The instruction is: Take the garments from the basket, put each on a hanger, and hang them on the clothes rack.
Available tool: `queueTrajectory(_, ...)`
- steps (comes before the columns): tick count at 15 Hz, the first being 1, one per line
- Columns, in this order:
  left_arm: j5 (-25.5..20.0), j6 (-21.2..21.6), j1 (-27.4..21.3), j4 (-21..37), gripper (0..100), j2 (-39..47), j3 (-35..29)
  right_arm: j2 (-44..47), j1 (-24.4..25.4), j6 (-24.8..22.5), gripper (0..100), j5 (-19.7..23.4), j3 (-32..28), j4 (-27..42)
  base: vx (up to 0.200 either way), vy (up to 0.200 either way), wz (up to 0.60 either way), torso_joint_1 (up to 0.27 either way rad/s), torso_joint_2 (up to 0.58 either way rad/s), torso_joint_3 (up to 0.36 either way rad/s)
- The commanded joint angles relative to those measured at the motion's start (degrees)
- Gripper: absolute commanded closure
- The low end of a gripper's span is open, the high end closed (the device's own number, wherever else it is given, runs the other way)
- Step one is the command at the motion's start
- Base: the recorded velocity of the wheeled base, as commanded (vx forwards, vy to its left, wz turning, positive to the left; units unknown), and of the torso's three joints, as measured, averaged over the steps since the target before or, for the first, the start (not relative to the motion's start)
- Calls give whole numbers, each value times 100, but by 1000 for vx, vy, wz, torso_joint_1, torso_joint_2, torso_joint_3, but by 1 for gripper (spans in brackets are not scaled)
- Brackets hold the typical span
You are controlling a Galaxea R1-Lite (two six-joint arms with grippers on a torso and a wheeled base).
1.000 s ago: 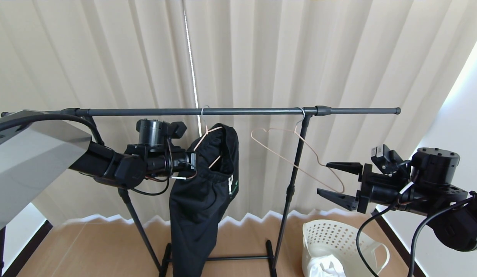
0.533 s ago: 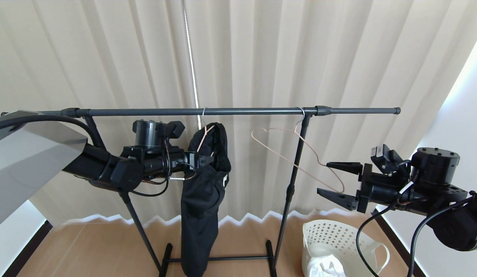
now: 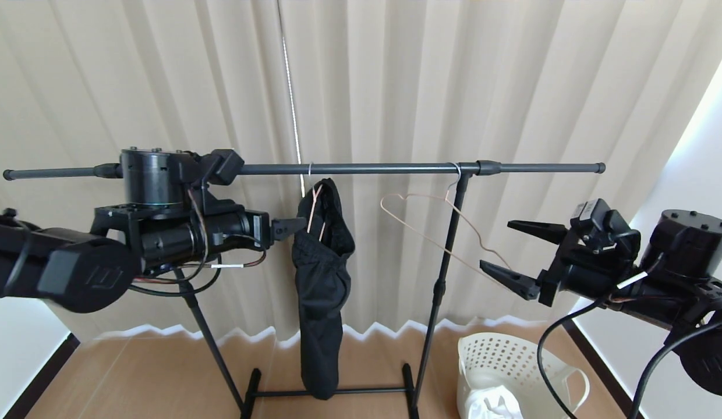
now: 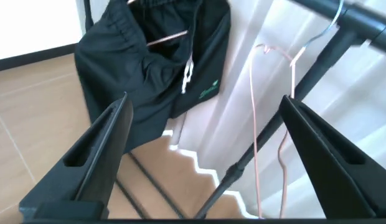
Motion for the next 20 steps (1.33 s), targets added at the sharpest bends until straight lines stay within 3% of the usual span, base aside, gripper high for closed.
queueTrajectory(1, 12, 156, -80, 2, 0, -1349, 925, -902, 430, 15, 0, -1085, 30, 18, 0, 0, 0, 0, 0, 0)
queueTrajectory(4, 38, 270, -142, 10, 0, -2342, 1707, -1816, 773, 173, 0, -2790, 91, 897, 0, 0, 0, 0, 0, 0)
queueTrajectory(6, 38, 279, -80, 10, 0, -2975, 2410, -2493, 1282, 322, 0, -3871, 803, 1389, 0, 0, 0, 0, 0, 0)
queueTrajectory(7, 47, 279, -63, 10, 0, -3098, 2569, -2642, 1379, 419, 0, -3950, 1058, 1381, 0, 0, 0, 0, 0, 0)
queueTrajectory(8, 47, 279, 52, 2, 0, -3441, 3061, -3099, 1590, 656, 0, -4038, 1972, 1381, 0, 0, 0, 0, 0, 0)
queueTrajectory(10, 47, 288, 60, 2, 0, -3906, 3685, -3539, 1625, 735, 0, -4214, 2868, 1372, 0, 0, 0, 0, 0, 0)
queueTrajectory(11, 47, 288, 60, 2, 0, -4117, 3975, -3802, 1590, 832, 0, -4258, 2868, 1548, 0, 0, 0, 0, 0, 0)
queueTrajectory(13, 161, 279, 148, 10, 0, -4548, 4625, -4699, 1581, 1271, 0, -4469, 2868, 2690, 0, 0, 0, 0, 0, 0)
queueTrajectory(17, 188, 262, 825, 46, 0, -5286, 5372, -7090, 1581, 1192, 0, -4478, 2868, 5547, 0, 0, 0, 0, 0, 0)
queueTrajectory(18, 188, 262, 843, 46, 0, -5357, 5416, -7283, 1581, 1184, 0, -4478, 2868, 5810, 0, 0, 0, 0, 0, 0)
queueTrajectory(19, 214, 253, 939, 371, 0, -5743, 5416, -7845, 1581, 1184, 0, -4469, 2868, 6373, 0, 0, 0, 0, 0, 0)
queueTrajectory(20, 205, 270, 992, 670, 0, -6016, 5416, -8048, 1537, 1210, 0, -4478, 2868, 6443, 0, 0, 0, 0, 0, 0)
